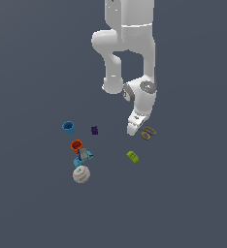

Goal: Pick up a designated object from a clutter of objects.

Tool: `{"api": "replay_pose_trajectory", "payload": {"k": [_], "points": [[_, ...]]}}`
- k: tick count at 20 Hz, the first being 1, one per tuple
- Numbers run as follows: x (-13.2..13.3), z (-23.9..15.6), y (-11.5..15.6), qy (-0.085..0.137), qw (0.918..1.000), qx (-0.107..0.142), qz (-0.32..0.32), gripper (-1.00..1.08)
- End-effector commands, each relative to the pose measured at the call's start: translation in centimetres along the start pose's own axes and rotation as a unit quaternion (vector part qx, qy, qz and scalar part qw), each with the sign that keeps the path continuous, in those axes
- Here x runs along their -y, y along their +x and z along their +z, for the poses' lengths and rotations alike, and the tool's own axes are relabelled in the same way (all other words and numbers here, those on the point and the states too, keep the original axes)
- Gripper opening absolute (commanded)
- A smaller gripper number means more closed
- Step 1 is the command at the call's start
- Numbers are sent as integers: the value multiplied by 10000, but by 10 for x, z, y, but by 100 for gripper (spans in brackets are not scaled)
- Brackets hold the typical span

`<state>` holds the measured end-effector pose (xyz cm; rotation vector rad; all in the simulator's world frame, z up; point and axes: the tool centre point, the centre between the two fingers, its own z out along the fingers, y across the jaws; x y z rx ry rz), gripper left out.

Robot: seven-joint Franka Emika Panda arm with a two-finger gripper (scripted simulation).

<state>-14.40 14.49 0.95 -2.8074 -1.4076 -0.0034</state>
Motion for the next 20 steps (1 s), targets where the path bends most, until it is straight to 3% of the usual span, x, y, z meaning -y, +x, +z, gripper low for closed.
{"api": "replay_pose_trajectory", "payload": {"k": [1, 10, 20], "points": [[0, 0, 0, 0, 10000, -3, -3, -100], [-10, -16, -4, -2, 10000, 0, -3, -100], [-42, -70, -20, -2, 10000, 5, 1, -100]]}}
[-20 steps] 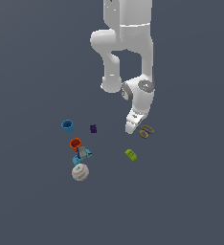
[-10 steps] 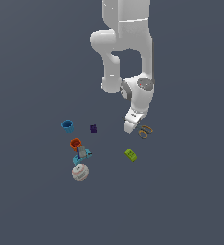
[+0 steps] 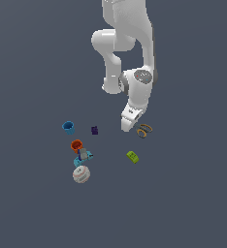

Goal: Pick up a designated object from a clutter of objects.

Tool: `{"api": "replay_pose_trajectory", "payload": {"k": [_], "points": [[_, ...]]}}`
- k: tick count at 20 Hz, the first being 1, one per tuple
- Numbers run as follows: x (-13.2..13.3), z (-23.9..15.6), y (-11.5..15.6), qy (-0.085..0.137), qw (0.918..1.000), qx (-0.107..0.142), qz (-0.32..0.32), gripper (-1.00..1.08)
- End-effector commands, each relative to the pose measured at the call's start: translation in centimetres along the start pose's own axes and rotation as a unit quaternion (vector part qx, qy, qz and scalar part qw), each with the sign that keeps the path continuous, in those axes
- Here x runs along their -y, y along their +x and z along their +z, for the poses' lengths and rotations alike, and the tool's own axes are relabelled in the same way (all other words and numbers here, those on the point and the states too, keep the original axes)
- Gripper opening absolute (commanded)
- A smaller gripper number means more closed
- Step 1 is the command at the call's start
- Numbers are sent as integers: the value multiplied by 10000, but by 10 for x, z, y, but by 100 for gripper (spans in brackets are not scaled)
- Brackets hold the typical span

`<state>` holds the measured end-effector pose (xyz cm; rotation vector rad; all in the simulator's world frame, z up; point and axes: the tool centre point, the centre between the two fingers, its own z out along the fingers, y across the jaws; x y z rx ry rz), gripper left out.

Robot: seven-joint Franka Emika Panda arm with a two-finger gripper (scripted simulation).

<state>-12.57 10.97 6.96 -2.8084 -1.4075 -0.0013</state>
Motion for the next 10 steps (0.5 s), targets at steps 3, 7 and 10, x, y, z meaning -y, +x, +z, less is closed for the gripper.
{"api": "replay_pose_trajectory", "payload": {"k": [3, 7, 10], "points": [[-18, -32, -8, 6, 10000, -8, 1, -100], [-36, -63, -17, 14, 10000, -16, 3, -100], [-50, -88, -23, 17, 10000, -20, 5, -100]]}}
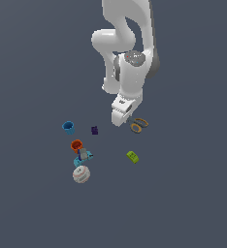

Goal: Pick up a designated object from a clutter of objects.

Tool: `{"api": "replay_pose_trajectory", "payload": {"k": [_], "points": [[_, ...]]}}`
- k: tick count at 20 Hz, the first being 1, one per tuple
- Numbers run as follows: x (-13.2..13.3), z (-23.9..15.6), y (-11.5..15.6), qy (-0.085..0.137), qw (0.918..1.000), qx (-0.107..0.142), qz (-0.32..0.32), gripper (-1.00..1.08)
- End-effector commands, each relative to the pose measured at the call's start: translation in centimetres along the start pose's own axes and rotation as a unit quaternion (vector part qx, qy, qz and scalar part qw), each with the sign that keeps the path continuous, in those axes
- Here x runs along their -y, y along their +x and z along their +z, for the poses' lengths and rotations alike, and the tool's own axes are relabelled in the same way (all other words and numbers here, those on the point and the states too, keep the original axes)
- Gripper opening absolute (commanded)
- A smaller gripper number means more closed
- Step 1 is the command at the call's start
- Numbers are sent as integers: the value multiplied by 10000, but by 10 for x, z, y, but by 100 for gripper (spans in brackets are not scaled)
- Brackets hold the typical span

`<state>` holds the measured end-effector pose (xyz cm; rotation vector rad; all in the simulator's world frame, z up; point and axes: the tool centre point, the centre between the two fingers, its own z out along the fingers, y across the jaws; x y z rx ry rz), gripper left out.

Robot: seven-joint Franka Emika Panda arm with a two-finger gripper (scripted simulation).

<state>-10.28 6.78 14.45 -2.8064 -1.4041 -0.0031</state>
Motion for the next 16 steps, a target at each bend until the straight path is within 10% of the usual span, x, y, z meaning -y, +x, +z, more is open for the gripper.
{"api": "replay_pose_trajectory", "payload": {"k": [1, 16], "points": [[-12, -22, -6, 7, 10000, -9, 0, -100], [-89, -150, -40, -3, 10000, 5, 29, -100]]}}
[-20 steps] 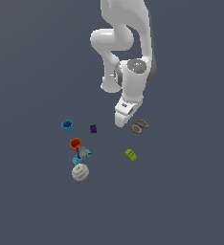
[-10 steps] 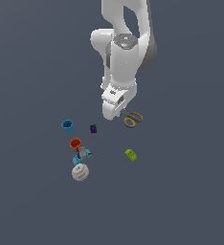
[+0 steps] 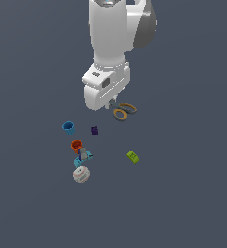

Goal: Pick up a designated object from a clutter of objects.

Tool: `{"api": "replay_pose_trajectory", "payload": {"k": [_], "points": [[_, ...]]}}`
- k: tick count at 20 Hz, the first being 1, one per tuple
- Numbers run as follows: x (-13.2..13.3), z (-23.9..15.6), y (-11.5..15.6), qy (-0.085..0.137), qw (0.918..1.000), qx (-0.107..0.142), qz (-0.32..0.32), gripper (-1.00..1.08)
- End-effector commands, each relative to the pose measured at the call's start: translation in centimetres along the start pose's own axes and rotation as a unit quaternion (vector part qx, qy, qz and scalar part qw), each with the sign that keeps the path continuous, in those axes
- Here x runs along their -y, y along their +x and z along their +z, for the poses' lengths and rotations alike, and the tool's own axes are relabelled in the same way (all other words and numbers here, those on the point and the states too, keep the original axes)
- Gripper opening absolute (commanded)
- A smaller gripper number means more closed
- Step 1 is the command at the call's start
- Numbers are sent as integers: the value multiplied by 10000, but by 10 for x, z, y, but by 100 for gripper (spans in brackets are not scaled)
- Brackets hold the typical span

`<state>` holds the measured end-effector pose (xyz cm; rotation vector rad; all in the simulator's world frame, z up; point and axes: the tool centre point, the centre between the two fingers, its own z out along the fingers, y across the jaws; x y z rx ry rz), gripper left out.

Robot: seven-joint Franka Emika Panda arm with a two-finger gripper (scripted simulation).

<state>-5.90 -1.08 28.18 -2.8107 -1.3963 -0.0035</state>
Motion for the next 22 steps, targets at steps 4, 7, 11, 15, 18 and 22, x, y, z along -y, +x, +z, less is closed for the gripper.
{"api": "replay_pose_trajectory", "payload": {"k": [4, 7, 11, 15, 18, 22], "points": [[-24, -39, -10, -5, 10000, 11, 8, -100], [-34, -54, -13, -6, 10000, 13, 10, -100], [-44, -68, -16, -8, 10000, 15, 12, -100], [-49, -76, -17, -9, 10000, 17, 15, -100], [-51, -77, -17, -9, 10000, 17, 15, -100], [-50, -75, -16, -9, 10000, 17, 15, -100]]}}
